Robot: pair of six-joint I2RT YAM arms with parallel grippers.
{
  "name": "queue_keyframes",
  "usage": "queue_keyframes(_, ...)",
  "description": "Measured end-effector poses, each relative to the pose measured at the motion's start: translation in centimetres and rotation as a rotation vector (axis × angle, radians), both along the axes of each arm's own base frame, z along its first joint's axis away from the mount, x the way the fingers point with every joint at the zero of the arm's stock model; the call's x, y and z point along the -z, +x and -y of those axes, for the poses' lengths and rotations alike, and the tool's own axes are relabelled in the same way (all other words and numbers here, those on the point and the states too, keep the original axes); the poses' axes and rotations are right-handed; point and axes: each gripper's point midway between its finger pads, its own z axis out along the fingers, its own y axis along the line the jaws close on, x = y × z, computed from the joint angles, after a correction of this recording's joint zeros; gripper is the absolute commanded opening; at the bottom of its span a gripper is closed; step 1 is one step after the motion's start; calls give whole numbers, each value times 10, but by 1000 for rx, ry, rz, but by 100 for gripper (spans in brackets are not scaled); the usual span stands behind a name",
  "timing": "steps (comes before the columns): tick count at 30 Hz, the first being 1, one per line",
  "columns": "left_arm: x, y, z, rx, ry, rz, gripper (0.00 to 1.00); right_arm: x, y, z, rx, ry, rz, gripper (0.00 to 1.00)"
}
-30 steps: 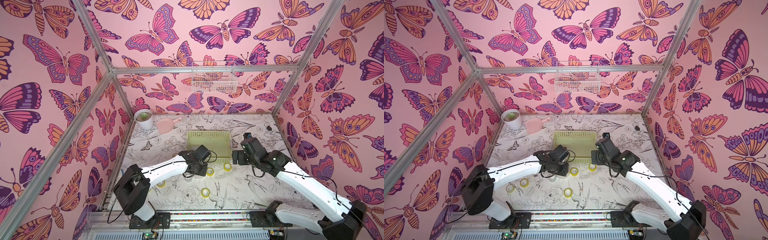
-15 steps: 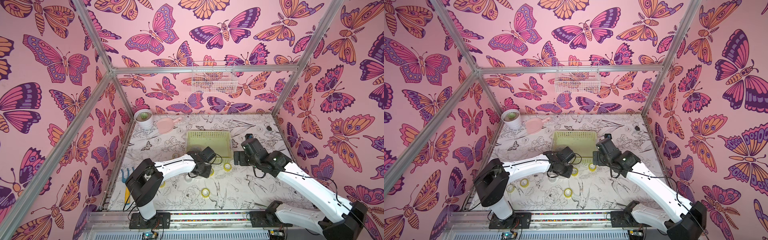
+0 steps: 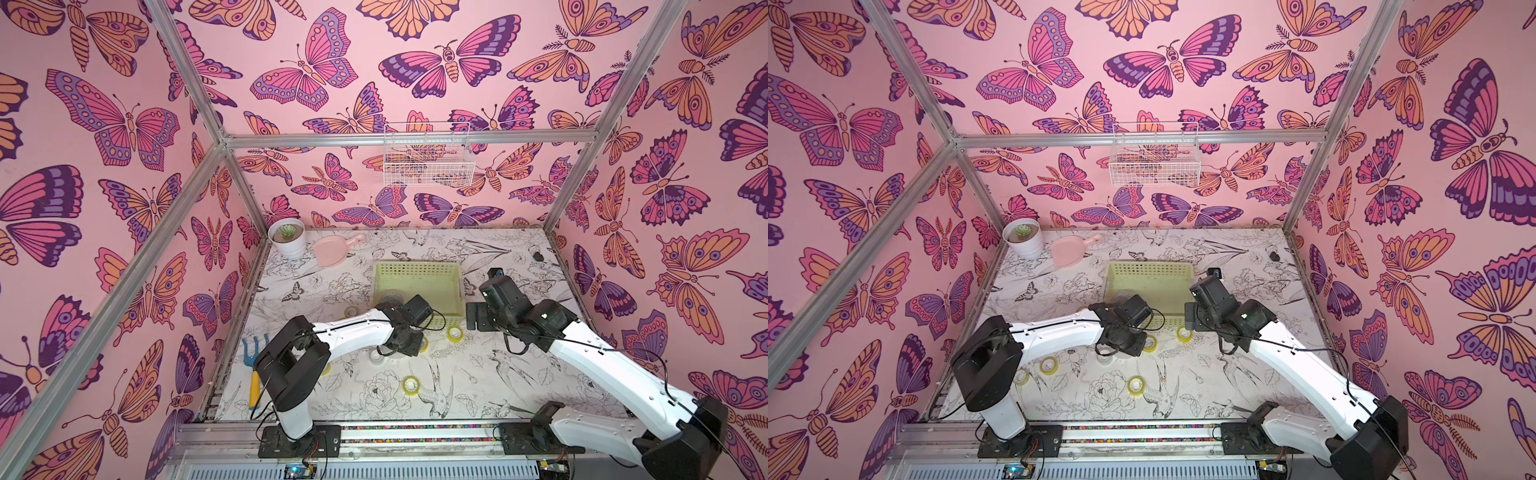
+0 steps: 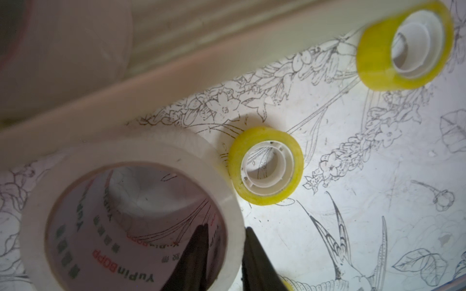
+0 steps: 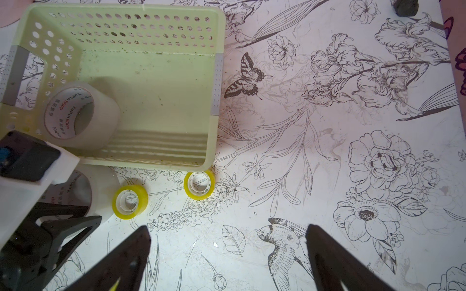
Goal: Put the transparent tape into the storage box
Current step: Pick up the tape at the center of the board.
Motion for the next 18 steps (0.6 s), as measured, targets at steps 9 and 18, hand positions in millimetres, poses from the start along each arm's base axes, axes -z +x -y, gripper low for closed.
queue_keyframes(9,-2,-2,-3,4,4,3,6,2,4,-1,5,-3,-2,99)
queue_keyframes(18,-62,-18,-19,10,-42,40,3,6,10,-2,12,-1,-7,99)
